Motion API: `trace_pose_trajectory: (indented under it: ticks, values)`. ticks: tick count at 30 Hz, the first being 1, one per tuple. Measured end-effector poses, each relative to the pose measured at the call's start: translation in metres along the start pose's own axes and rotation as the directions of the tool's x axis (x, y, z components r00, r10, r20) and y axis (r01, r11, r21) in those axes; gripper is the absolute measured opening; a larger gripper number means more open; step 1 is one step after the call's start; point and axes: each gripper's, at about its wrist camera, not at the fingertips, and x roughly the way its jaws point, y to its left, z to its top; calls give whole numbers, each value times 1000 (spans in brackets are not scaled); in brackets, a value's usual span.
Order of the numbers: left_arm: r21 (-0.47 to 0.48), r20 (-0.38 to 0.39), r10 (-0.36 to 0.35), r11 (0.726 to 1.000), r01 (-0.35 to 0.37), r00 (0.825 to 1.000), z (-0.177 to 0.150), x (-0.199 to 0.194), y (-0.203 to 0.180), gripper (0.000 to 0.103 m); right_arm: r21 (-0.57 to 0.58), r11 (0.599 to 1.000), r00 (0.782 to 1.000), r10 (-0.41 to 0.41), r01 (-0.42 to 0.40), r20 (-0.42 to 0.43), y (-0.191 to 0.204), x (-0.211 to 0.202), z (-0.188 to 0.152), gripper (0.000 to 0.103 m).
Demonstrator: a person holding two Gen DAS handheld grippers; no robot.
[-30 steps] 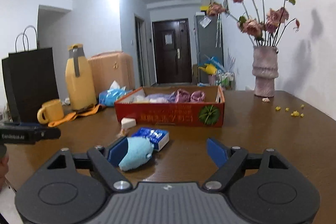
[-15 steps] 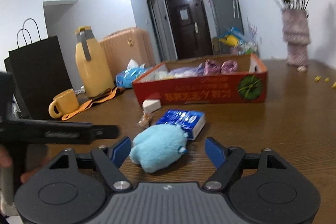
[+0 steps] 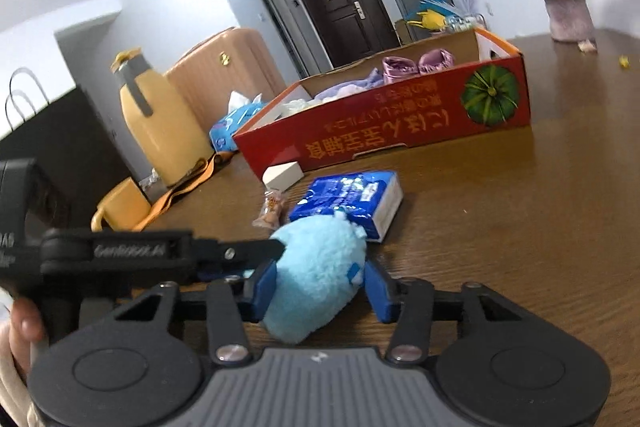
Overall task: Organize soft objects
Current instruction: 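Close the left gripper on the light blue plush while the right gripper grasps it too, then carry the light blue plush into the red box and open both grippers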
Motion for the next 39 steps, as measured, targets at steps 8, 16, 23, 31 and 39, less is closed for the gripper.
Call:
trace_pose_trajectory:
  ticks: [8, 16, 23, 31, 39]
  values:
    - [6, -45, -65, 998, 65, 997, -26, -22, -21, 32, 15, 1000, 999, -5, 6, -35, -11, -15, 5, 44]
    - [-26, -41, -43, 999, 42, 998, -25, -7, -25, 27, 30, 1000, 1000, 7, -7, -10, -17, -28, -7, 39]
    - [17, -11, -38, 999, 38, 999, -32, -21, -43, 25, 37, 999, 1000, 16, -17, 21, -14, -46, -13, 35]
    - [185, 156, -89, 981, 59, 984, 80, -11, -86, 25, -107, 994, 986, 26, -8, 162, -10, -54, 88, 35]
    - [102, 81, 39, 994, -47, 996, 227, 106, -33, 24, -175, 984, 999, -36, 41, 28, -42, 95, 254, 34]
